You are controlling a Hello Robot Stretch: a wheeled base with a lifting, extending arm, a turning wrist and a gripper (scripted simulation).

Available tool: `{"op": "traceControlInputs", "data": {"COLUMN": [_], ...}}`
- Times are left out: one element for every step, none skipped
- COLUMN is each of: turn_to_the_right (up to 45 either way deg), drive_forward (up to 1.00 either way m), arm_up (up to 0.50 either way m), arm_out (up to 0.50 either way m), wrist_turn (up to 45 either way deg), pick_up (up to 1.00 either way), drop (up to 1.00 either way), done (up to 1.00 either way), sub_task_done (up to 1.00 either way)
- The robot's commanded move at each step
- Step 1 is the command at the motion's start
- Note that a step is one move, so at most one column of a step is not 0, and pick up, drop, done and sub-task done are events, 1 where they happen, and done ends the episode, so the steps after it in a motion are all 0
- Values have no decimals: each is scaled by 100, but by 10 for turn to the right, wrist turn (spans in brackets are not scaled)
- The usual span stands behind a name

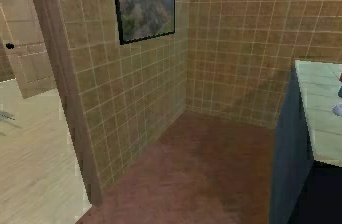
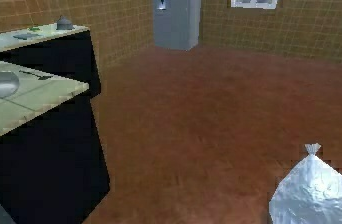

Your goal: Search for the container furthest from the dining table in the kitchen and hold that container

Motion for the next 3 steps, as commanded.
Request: {"op": "traceControlInputs", "data": {"turn_to_the_right": [30,0,240], "drive_forward": [0,65,0], "arm_up": [0,0,0], "arm_out": [0,0,0], "wrist_turn": [0,0,0], "pick_up": [0,0,0], "drop": [0,0,0], "done": [0,0,0], "sub_task_done": [0,0,0]}}
